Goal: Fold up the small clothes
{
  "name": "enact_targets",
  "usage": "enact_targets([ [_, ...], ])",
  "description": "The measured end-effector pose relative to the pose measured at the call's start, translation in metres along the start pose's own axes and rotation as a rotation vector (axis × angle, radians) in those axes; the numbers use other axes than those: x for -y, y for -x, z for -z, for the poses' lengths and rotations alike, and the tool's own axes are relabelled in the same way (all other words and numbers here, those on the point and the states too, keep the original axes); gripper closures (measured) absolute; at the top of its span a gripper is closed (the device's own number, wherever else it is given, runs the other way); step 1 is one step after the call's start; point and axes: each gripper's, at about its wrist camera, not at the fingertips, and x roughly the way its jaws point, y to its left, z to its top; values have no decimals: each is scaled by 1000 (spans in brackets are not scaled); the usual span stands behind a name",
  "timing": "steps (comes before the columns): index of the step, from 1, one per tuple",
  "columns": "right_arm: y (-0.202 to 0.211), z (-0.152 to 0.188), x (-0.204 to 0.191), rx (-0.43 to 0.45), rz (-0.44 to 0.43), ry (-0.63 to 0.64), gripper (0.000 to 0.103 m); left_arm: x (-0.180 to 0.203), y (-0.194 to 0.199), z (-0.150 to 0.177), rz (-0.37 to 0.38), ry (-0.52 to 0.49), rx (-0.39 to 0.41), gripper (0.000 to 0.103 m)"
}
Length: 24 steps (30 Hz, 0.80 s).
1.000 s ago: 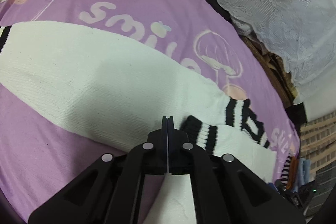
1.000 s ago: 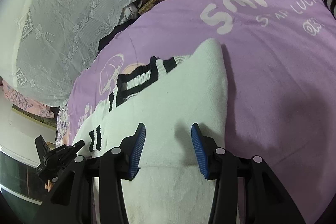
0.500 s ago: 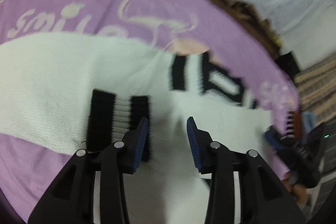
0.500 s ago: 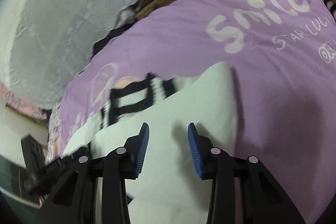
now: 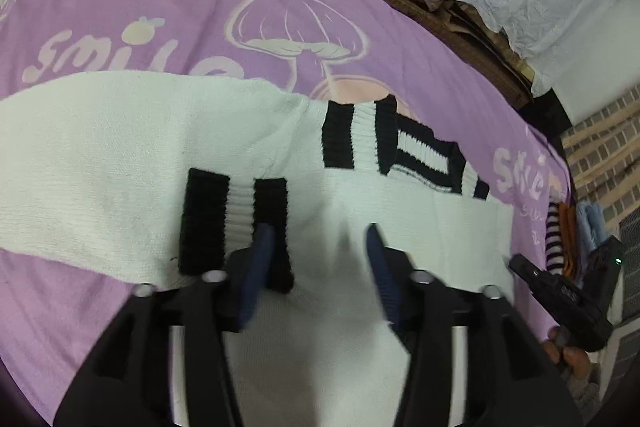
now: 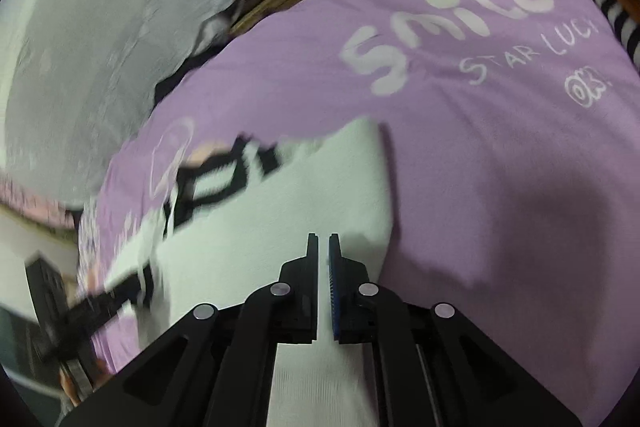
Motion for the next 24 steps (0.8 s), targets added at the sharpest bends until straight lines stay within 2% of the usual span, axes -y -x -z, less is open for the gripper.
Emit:
enact_targets([
  [3, -5, 21, 7, -42, 21, 4, 99, -7, -9, 7, -32, -6, -23, 48],
  [7, -6, 22, 15, -46, 8, -35, 103, -3, -10, 10, -70, -51, -19, 48],
  [9, -3, 15, 9, -43, 22, -19, 102, -4, -6, 8, -65, -43, -24, 48],
  [12, 2, -6, -3, 8, 37, 20, 96, -16, 6, 5, -27, 29, -9, 47],
  [14, -2, -21, -4, 26, 33, 14, 96, -23, 12, 1, -36, 52, 14, 43],
  [17, -19, -40, -8, 35, 44, 3, 96, -33, 9, 0, -77, 63, 11, 43],
  [20, -39, -41, 4, -2, 71, -44, 99, -47, -1, 5, -113, 94, -21, 43],
  [24, -43, -36, 14, 2, 32, -80, 101, -53, 1, 9, -98, 98, -18, 43],
])
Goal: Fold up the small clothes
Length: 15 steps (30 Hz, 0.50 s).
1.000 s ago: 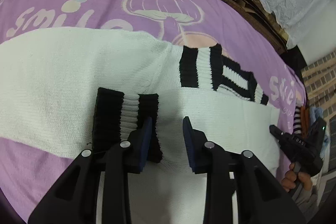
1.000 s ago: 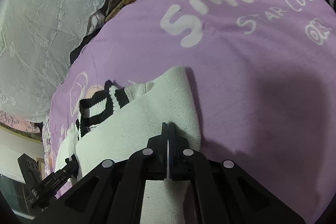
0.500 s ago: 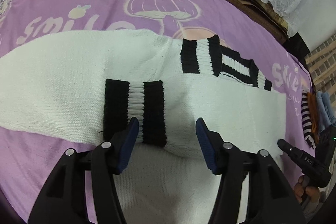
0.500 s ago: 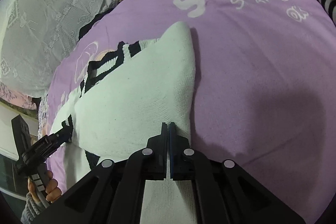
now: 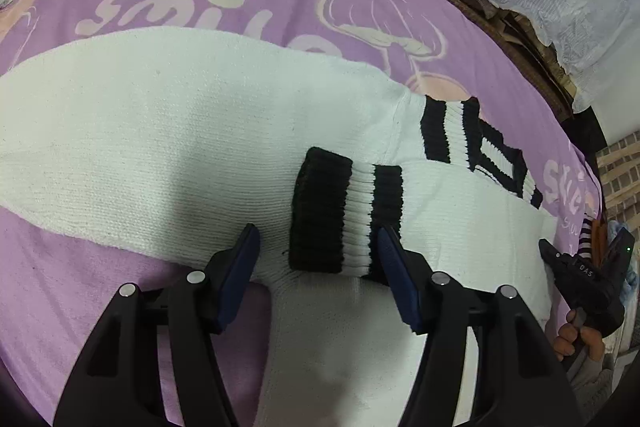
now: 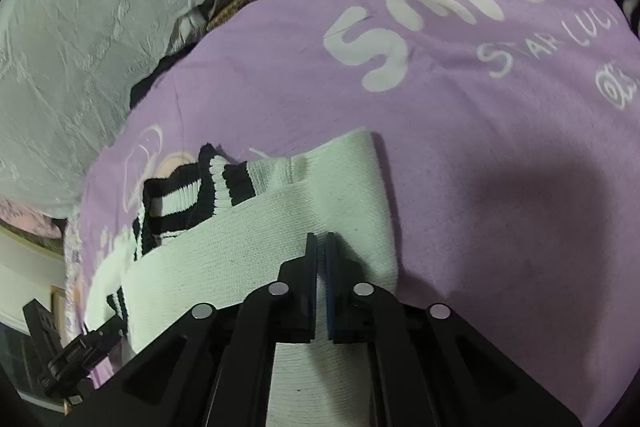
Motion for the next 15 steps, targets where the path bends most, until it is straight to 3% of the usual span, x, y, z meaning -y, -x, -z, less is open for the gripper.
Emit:
enact_targets([
  [3, 6, -3, -5, -17, 18, 2, 97, -7, 6, -3, 17, 27, -8, 43],
  [8, 34, 14, -20, 15, -29, 15, 69, -53, 41, -6, 37, 125, 54, 43],
  [13, 49, 37, -34, -14, -38, 49, 68, -123, 74, -2, -48, 286, 138, 41],
  [15, 54, 40, -39, -15, -39, 54, 67, -157, 81, 3, -41, 396, 155, 38],
])
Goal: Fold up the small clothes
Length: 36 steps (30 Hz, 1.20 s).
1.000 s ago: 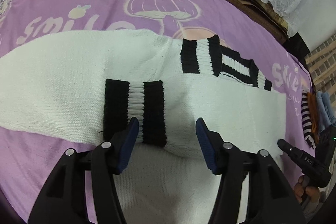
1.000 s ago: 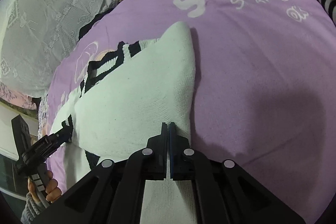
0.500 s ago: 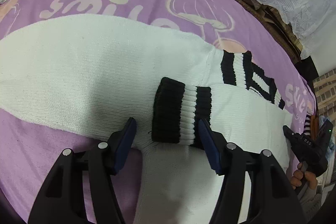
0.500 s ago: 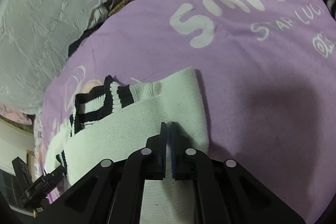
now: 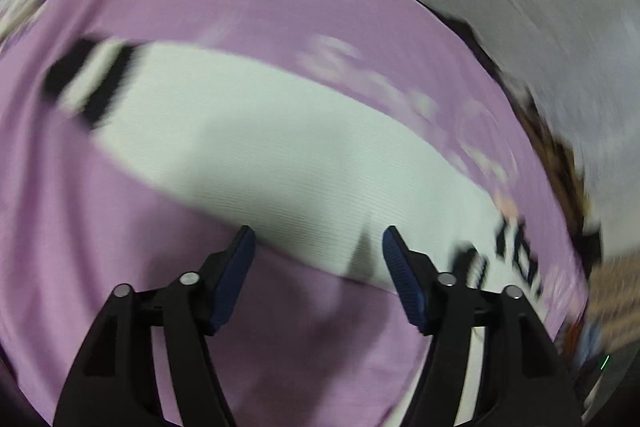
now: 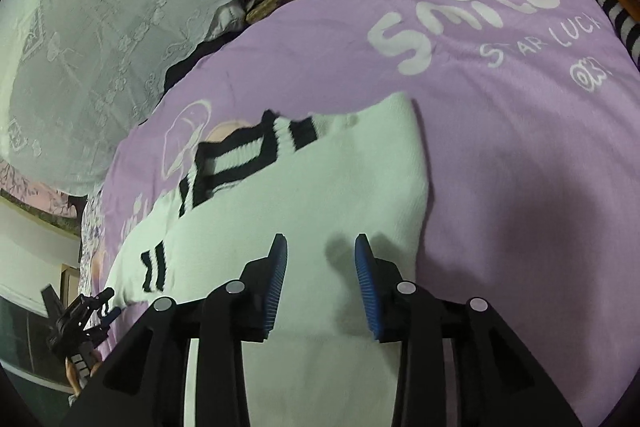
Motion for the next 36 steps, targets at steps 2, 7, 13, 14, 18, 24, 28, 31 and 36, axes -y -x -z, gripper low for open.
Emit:
enact_targets([
  [2, 3, 1, -7, 3, 3, 13, 65, -41, 4, -8, 39, 138, 12, 38],
  [7, 14, 3, -30, 14, 1, 56, 63, -92, 6, -28, 148, 348, 60, 44],
  [13, 26, 8, -51, 28, 4, 102, 62, -91, 2, -48, 84, 345, 109, 63],
  [14, 29, 9, -53, 33, 2, 106, 62, -92, 2, -48, 83, 347, 111, 77],
  [18, 36, 13, -58, 39, -8, 120, 62, -94, 11, -48, 67, 301, 117, 95],
  [24, 38, 20, -64, 25, -37, 138, 62, -56, 38, -47, 18, 127, 158, 96],
  [28, 40, 25, -62, 20, -66, 140, 62, -13, 50, -43, 6, -9, 172, 96],
  [31, 44, 29, -56, 20, -82, 132, 62, 22, 53, -38, 16, -94, 165, 96],
  [36, 56, 34, -34, 32, -97, 96, 62, 70, 60, -25, 40, -204, 163, 96],
])
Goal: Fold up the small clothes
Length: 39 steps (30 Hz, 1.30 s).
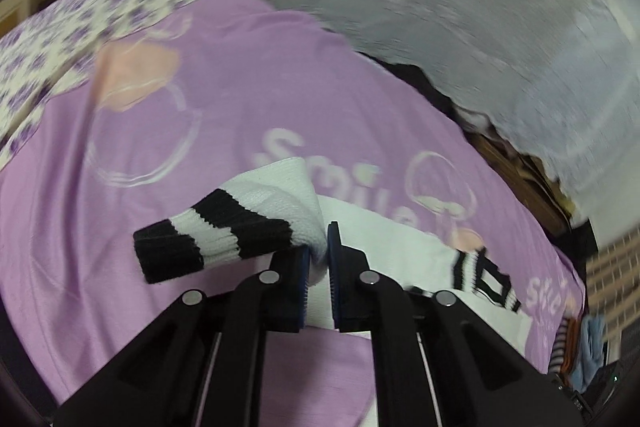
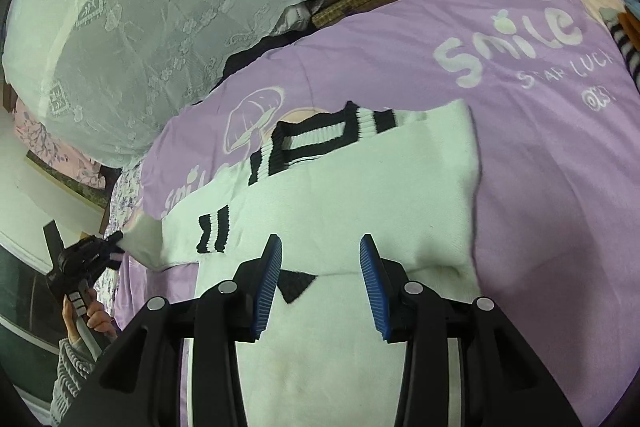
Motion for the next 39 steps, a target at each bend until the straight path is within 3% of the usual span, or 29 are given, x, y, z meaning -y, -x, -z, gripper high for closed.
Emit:
enact_targets([
  [13, 32, 23, 65, 36, -19, -128, 62, 100, 13, 18, 38, -175, -20, 96],
  [29, 72, 46, 132, 96, -9, -253, 62, 209, -3, 58, 117, -301, -75, 96],
  [33, 79, 52, 149, 107, 5, -288, 62, 236, -17, 81, 133, -363, -117, 96],
  [39, 83, 57, 161, 115, 13, -324, 61, 261, -62, 129, 109, -449, -241, 96],
])
